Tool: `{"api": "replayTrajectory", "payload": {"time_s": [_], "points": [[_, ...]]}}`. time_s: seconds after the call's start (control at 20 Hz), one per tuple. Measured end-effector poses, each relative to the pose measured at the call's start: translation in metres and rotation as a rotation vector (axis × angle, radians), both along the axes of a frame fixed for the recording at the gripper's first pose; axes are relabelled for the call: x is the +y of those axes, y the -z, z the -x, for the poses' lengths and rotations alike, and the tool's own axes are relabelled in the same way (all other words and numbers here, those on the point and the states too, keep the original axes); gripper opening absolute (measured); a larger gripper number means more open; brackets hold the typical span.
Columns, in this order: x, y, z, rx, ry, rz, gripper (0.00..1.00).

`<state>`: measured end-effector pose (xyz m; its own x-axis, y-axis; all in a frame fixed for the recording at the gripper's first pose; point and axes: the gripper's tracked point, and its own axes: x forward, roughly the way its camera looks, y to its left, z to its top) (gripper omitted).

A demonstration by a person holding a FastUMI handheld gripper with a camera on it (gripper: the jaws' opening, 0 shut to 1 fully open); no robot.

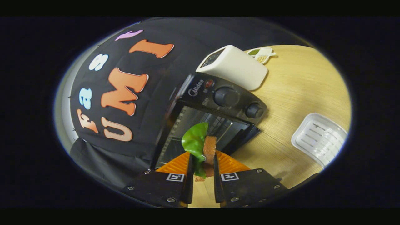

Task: Open the toaster oven, put the food inside, and close the toaster oven door.

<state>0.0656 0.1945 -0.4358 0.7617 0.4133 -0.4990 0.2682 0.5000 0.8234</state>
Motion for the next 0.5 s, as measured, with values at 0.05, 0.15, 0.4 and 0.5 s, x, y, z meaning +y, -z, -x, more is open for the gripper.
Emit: {"api": "replayTrajectory", "payload": {"time_s": [0.05,0.15,0.4,0.5], "points": [[0.009,0.002,-0.003,0.007,0.012,-0.023,0.28],[0.022,0.012,-0.012,0.026,0.034,-0.017,0.28],[0.038,0.029,-0.039,0.084,0.176,-0.023,0.32],[0.048,0.034,-0.045,0.100,0.197,0.008,0.36]]}}
